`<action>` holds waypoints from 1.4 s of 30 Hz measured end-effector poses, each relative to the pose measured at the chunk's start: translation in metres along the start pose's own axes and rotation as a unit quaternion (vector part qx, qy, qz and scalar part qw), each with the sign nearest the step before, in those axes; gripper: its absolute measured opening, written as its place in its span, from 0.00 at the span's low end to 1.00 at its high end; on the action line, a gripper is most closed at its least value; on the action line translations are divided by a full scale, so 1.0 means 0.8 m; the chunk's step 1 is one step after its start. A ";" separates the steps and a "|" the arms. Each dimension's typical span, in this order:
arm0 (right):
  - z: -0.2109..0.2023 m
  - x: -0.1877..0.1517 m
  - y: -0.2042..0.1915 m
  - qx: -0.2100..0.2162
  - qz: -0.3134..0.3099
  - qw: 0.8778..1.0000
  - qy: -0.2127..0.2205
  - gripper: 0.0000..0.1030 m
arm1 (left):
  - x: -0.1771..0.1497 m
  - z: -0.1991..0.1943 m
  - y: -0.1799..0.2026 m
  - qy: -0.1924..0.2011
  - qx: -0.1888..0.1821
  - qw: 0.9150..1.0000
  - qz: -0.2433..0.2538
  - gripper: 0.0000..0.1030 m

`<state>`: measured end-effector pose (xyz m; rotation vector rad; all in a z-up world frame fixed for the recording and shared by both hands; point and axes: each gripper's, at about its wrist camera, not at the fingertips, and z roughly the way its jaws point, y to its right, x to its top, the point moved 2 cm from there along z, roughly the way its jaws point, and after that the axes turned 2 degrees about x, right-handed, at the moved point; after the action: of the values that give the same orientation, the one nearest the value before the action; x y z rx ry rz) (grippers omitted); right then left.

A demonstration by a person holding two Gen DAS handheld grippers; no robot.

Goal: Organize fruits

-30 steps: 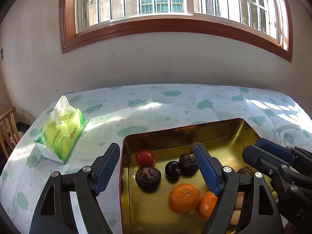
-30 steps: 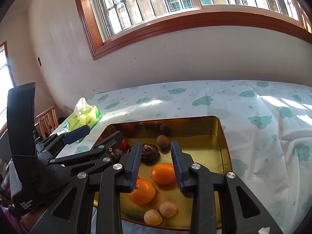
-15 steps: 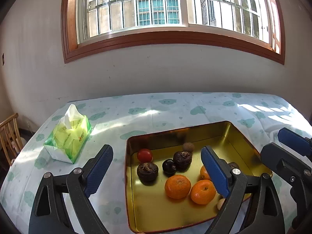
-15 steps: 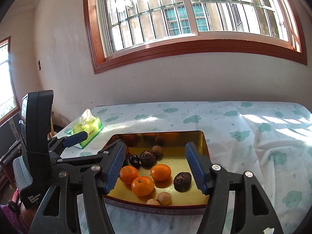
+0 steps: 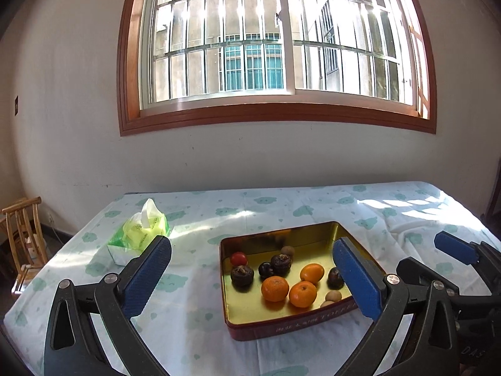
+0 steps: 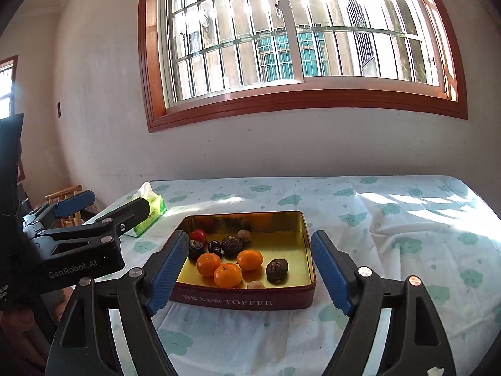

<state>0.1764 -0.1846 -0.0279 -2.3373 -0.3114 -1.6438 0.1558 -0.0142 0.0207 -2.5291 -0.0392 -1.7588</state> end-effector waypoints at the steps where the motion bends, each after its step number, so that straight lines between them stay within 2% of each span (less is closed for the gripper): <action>1: -0.006 0.000 -0.003 -0.003 -0.002 1.000 0.003 0.79 | 0.000 -0.008 -0.001 0.004 -0.001 1.000 -0.001 0.99; 8: -0.044 0.001 -0.027 -0.013 -0.024 0.999 0.032 0.90 | 0.000 -0.055 -0.017 0.024 -0.001 0.999 -0.025 1.00; 20: -0.096 -0.002 -0.067 -0.010 -0.048 0.997 0.064 0.98 | -0.006 -0.120 -0.041 0.057 0.017 0.997 -0.049 1.00; 31: -0.137 0.002 -0.089 -0.017 -0.068 0.994 0.079 0.99 | -0.008 -0.163 -0.050 0.072 0.020 0.996 -0.052 1.00; 42: -0.156 0.002 -0.110 -0.022 -0.083 0.992 0.088 0.99 | -0.004 -0.193 -0.062 0.089 0.028 0.994 -0.059 1.00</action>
<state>0.0383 -0.1438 0.0218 -2.2282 -0.4483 -1.9389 0.0076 0.0253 0.0725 -2.3674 -0.2310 -1.9891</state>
